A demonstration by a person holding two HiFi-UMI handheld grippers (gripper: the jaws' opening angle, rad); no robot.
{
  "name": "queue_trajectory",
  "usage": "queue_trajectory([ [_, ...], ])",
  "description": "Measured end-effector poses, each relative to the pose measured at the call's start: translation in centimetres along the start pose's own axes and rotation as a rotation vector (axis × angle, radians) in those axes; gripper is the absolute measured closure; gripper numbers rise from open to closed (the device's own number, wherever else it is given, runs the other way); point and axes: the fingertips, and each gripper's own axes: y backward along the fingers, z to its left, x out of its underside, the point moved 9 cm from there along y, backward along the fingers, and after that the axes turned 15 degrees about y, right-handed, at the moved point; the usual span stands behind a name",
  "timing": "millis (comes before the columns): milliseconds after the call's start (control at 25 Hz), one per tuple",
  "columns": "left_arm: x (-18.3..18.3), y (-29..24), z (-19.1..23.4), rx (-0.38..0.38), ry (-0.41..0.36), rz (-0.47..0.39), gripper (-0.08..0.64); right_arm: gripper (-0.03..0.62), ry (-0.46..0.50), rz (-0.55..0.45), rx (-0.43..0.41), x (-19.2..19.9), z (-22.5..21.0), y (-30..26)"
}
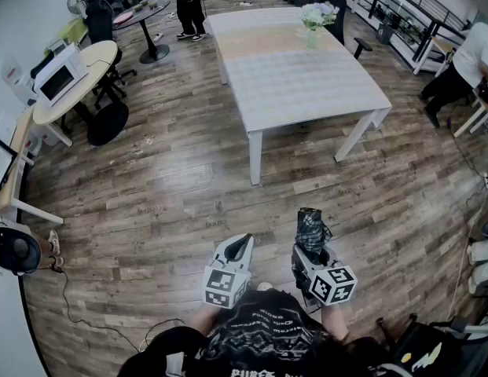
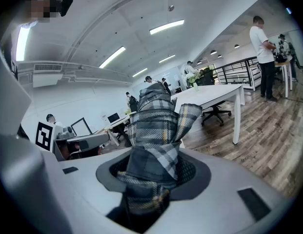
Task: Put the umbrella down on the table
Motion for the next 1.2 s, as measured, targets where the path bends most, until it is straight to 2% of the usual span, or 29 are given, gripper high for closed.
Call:
queue_trajectory([
  [440,-1.1,1.2,3.6,0.028,-0.003,0.009,0.540,0.396,-0.019,-0.014,0.038,-1.0,3.0,-2.4],
  [840,-1.4,1.7,7.4,0.070,-0.016,0.028,0.540,0.391,-0.023,-0.033,0.107,-0.8,5.6,-4.7],
  [1200,-1.4,1.5,9.8,0.060,0.000,0.042,0.540,0.388,-0.032,-0.003,0.088,-0.4,6.9,-7.0],
])
